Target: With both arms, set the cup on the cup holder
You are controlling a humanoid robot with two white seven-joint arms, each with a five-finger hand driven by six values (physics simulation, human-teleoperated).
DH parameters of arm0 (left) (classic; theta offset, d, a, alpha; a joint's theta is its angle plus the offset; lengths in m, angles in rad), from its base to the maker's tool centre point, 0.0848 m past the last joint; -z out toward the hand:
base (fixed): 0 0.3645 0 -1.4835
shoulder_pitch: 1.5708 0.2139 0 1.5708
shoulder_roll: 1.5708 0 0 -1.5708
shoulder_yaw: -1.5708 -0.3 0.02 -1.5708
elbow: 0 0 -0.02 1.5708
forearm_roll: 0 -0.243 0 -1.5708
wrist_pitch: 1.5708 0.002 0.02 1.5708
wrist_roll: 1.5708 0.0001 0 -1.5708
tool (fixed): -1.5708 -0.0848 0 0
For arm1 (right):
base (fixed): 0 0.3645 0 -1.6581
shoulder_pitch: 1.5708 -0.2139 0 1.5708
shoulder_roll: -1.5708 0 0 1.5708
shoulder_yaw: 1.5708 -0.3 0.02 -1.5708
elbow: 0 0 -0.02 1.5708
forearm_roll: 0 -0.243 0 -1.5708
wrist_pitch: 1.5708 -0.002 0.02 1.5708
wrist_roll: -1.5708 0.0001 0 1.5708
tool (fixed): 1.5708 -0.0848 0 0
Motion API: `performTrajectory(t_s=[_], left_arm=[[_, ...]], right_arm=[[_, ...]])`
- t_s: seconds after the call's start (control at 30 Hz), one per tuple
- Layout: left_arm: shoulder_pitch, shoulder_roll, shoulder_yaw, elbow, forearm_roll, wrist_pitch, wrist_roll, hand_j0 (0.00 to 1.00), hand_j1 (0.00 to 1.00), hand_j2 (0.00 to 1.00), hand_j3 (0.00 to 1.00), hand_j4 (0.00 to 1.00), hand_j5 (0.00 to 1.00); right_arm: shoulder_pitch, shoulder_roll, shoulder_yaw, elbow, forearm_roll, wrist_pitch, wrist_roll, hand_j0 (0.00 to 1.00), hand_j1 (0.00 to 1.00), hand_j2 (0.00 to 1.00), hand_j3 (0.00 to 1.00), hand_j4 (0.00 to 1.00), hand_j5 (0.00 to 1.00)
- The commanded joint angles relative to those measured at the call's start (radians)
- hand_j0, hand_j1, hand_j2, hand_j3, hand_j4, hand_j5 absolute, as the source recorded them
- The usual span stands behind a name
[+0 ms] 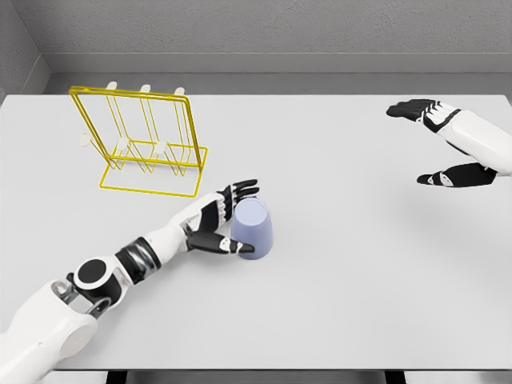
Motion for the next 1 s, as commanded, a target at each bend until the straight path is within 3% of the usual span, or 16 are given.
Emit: performTrajectory(t_s=[0.0,0.23,0.3,0.4,0.97], left_arm=[[-0.002,-0.009,-0.004,0.000,-0.003,0.006,0.000,1.00,1.00,1.00,1.00,1.00,1.00],[-0.005,-0.024,-0.011,0.000,-0.008,0.021,0.000,1.00,1.00,1.00,1.00,1.00,1.00],[-0.006,-0.026,-0.010,0.000,-0.008,0.020,0.000,0.91,0.91,0.91,0.91,0.91,0.91],[-0.009,-0.026,-0.007,0.003,-0.003,0.014,0.000,0.68,0.68,0.68,0.68,0.68,0.68],[-0.006,-0.027,0.019,0.001,0.000,0.005,0.000,0.67,0.67,0.67,0.67,0.67,0.67]], right_arm=[[0.000,-0.001,0.000,0.001,-0.008,0.003,-0.001,1.00,1.00,1.00,1.00,1.00,1.00],[0.000,-0.001,0.000,-0.001,-0.008,0.003,-0.001,1.00,1.00,1.00,1.00,1.00,1.00],[0.000,-0.001,0.000,0.001,-0.008,0.003,-0.001,1.00,1.00,1.00,1.00,1.00,1.00],[0.000,-0.001,0.000,0.002,-0.008,0.003,-0.001,1.00,1.00,1.00,1.00,1.00,1.00],[0.003,-0.001,0.000,0.004,-0.008,0.003,-0.001,1.00,1.00,1.00,1.00,1.00,1.00]])
